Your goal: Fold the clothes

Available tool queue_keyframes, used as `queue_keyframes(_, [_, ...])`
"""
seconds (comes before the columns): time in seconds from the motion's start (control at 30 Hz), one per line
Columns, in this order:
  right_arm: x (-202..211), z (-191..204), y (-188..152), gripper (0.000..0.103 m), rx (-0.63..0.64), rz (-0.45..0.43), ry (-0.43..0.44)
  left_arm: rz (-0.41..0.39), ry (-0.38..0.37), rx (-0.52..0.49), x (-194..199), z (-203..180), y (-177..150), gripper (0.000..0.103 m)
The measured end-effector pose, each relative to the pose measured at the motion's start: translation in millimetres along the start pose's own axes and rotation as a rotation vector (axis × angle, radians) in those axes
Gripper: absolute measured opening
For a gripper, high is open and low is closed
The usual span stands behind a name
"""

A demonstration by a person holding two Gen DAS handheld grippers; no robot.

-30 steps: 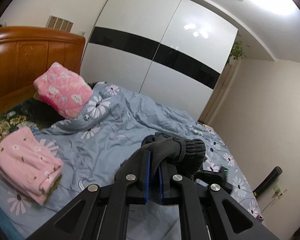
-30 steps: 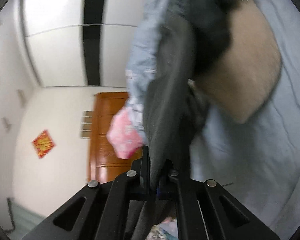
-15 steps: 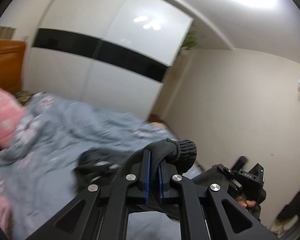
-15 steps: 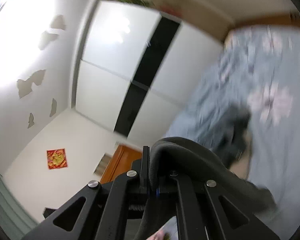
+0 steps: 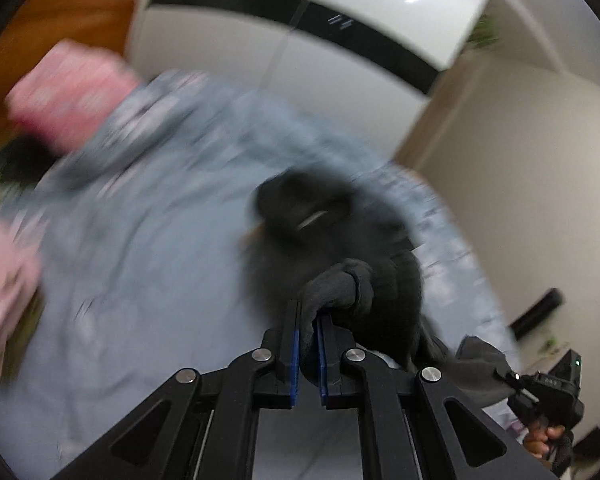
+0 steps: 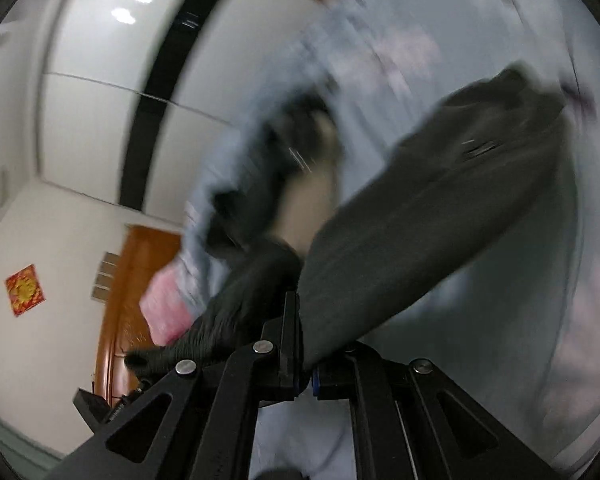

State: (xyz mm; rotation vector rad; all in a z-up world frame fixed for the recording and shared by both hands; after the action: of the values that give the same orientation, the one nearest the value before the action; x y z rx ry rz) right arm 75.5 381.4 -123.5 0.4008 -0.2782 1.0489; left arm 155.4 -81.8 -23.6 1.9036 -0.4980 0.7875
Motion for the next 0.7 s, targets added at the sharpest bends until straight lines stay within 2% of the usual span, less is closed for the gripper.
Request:
queue_keyframes(0.1, [-31, -28, -37, 0.004, -0.084, 0.066, -0.011, 0.047, 0.064, 0.042, -5, 36, -30, 0.008])
queue_keyframes(0.27, [-50, -22, -74, 0.004, -0.051, 0.155, -0.036, 0.077, 0.092, 0.169, 11, 94, -51, 0.008])
queue_keyframes(0.37, [-58, -21, -94, 0.004, -0.002, 0.214, -0.115, 0.103, 0.107, 0.183, 15, 110, -59, 0.008])
queue_keyframes(0.53, [-62, -42, -115, 0.004, -0.039, 0.262, -0.224, 0.214, 0.133, 0.244, -6, 129, -77, 0.009])
queue_keyframes(0.7, [-52, -29, -117, 0.007, 0.013, 0.268, -0.269, 0.219, 0.096, 0.249, -3, 133, -78, 0.012])
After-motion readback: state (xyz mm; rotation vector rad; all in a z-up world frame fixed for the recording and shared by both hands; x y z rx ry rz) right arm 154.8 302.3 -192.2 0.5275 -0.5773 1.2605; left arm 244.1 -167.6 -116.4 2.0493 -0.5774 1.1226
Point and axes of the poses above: each gripper's, at about its wrist camera, not at the fingertips, and x roughly against the way its jaws point, z to its left, y to its top, the point moved 2 cm from there along -x, roughly the way its jaws point, and after that the axes turned 7 degrees about y, right-handed, at the moved point
